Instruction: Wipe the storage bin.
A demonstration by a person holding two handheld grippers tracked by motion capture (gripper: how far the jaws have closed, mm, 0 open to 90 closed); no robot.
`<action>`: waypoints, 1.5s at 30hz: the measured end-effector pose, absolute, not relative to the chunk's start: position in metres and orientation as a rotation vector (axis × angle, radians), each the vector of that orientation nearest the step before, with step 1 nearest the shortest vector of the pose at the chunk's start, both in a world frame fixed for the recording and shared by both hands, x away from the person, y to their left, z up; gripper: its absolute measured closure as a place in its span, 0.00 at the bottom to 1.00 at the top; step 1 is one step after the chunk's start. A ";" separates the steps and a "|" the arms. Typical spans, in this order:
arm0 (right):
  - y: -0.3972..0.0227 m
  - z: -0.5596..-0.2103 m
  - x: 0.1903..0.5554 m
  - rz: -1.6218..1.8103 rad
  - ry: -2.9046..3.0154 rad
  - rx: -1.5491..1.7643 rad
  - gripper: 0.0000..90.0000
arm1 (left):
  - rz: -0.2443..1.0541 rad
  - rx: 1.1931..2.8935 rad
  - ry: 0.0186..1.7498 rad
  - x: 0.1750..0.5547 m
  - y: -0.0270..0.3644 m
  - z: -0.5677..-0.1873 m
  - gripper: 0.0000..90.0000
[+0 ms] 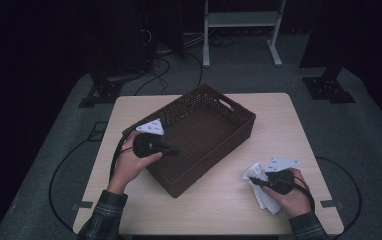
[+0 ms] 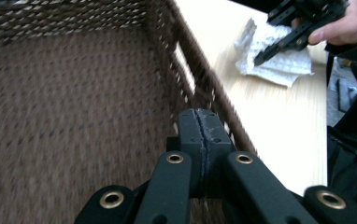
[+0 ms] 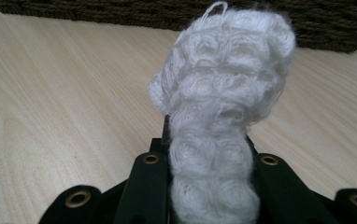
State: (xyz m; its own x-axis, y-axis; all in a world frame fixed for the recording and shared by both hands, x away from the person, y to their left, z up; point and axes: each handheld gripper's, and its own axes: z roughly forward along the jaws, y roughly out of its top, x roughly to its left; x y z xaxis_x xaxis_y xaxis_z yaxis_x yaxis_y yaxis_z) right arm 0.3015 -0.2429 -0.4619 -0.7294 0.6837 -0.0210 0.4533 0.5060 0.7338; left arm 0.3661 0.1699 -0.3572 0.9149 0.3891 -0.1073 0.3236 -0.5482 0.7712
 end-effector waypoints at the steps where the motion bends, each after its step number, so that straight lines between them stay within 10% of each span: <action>1: -0.243 -0.462 0.302 1.056 2.443 0.952 0.83 | 0.099 2.192 0.511 0.365 0.173 -0.357 0.99; 20: -0.244 -0.463 0.303 1.033 2.436 0.947 0.83 | 0.099 2.180 0.598 0.314 0.221 -0.370 0.99; 45: -0.243 -0.462 0.302 1.025 2.441 0.941 0.83 | -0.002 2.166 0.524 0.324 0.157 -0.387 1.00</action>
State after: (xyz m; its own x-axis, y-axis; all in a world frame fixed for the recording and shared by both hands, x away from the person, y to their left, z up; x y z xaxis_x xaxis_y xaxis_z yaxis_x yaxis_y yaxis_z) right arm 0.3023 -0.2429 -0.4620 -0.7273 0.6848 -0.0455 0.4472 0.5232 0.7255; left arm 0.3242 0.1571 -0.3868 0.9108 0.3680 -0.1874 0.3691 -0.5218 0.7691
